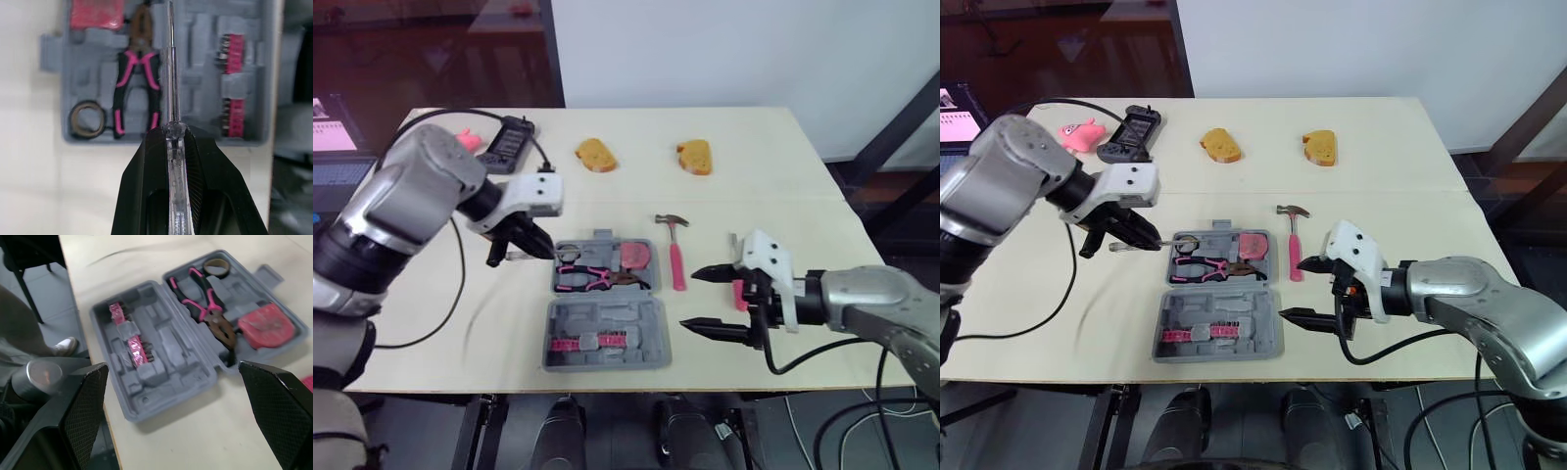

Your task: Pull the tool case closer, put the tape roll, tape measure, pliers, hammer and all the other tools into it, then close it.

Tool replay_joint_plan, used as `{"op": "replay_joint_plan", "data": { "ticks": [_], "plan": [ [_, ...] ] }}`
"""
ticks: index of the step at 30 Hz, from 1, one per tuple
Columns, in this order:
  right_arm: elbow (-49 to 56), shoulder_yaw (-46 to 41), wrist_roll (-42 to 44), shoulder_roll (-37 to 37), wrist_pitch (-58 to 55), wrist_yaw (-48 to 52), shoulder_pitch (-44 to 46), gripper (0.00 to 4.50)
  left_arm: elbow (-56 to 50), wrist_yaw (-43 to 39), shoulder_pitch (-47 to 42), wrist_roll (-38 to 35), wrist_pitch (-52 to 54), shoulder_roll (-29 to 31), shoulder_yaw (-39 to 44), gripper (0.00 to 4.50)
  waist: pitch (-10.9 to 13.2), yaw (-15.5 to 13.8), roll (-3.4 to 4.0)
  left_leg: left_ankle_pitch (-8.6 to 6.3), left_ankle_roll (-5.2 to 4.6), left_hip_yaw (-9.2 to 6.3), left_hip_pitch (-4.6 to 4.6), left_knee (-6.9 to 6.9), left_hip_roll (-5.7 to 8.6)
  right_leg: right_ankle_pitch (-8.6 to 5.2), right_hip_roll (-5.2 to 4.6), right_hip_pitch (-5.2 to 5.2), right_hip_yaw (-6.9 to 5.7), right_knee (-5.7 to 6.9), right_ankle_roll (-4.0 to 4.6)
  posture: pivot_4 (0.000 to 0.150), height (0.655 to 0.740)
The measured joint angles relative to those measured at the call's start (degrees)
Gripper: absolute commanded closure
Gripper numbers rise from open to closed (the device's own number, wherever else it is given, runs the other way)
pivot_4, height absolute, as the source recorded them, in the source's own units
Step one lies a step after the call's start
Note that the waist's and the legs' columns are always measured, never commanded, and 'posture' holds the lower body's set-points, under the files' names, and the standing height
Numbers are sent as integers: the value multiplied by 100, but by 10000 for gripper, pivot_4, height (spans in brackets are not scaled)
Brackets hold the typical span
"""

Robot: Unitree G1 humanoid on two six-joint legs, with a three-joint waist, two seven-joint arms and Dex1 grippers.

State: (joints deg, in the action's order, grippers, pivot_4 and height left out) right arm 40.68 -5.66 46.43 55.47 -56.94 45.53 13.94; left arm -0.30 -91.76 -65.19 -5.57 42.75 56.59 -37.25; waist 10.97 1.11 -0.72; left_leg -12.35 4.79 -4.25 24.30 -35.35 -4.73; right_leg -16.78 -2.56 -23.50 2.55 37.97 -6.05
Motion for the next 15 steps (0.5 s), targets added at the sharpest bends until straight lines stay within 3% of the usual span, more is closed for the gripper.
{"op": "replay_joint_plan", "data": {
  "ticks": [6, 15],
  "plan": [
    [496, -516, 347, 211, -61, -6, -348, 0, 712, -54, -1072, 44, 93, -624, -1357, 44783, 5, -34, -3, 0, 0, 0, 6, -19, 1, 0, 0, 1, 3, 7, 0, 1500, 7400],
    [869, -655, 584, 185, -385, -879, -551, 0, 1305, -54, -1540, 56, 172, -1396, -2554, 44783, 7, -5, 0, 0, -2, 2, 8, -27, 0, -1, 6, -3, 11, 14, -1, 1500, 7400]
  ]
}}
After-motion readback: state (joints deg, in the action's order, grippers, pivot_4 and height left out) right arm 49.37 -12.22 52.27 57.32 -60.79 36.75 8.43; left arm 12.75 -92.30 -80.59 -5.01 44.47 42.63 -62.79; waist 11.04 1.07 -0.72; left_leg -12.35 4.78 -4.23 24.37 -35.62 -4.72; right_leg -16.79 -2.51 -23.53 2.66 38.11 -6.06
